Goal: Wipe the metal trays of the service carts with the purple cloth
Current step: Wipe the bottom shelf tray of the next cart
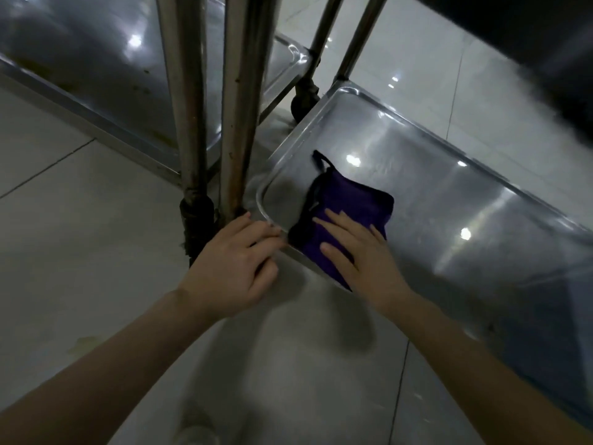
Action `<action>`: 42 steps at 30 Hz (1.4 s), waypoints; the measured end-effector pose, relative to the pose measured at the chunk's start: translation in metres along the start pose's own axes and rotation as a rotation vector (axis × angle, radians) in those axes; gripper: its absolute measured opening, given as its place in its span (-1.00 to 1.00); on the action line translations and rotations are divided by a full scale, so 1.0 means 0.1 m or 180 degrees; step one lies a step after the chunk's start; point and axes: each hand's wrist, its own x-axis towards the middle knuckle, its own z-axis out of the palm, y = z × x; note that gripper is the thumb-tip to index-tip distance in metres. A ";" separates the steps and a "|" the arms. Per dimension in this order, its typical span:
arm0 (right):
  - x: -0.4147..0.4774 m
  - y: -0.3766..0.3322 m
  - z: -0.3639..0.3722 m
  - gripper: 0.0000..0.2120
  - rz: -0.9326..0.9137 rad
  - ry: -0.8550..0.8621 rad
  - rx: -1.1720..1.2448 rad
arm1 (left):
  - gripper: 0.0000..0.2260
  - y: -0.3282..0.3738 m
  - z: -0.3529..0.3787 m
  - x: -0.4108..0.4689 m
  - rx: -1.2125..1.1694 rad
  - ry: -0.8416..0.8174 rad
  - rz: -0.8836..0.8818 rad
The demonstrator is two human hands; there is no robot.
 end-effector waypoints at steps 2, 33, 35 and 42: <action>-0.25 0.24 -0.09 -0.57 0.0379 0.0120 -0.0037 | -0.67 0.02 0.03 -0.01 0.0064 0.0098 -0.0031; -0.60 1.37 -0.54 -0.56 0.2396 0.0686 -0.0169 | -0.46 0.95 0.94 0.95 0.0468 -0.0928 0.0563; -0.96 1.16 -0.43 -0.57 0.2093 0.0574 -0.0132 | -0.47 0.96 0.92 0.95 0.0474 -0.0939 0.0576; -1.86 0.82 -0.28 -0.59 0.1740 0.0624 -0.0364 | -0.49 0.97 0.91 0.95 0.0439 -0.0929 0.0554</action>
